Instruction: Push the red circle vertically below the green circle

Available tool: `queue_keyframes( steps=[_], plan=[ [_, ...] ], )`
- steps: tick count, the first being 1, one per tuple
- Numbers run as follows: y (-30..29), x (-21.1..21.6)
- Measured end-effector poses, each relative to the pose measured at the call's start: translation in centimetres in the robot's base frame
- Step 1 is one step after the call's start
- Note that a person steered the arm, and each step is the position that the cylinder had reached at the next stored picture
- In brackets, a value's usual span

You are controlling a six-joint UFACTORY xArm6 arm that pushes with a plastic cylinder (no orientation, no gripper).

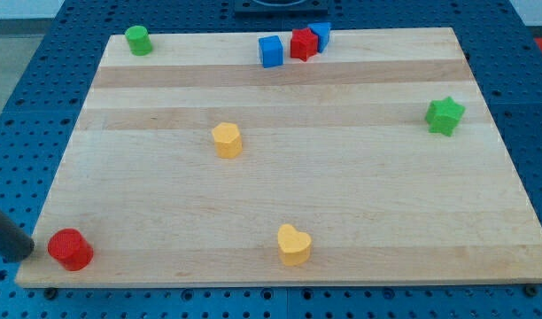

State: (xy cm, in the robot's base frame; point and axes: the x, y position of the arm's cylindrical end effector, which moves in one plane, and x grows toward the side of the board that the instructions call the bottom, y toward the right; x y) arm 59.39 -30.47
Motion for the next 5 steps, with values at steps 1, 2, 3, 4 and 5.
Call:
queue_keyframes(
  steps=[1,2,3,4,5],
  plan=[
    [0.3,2.3],
    [0.4,2.4],
    [0.7,2.4],
    [1.4,2.3],
    [2.4,2.4]
  ],
)
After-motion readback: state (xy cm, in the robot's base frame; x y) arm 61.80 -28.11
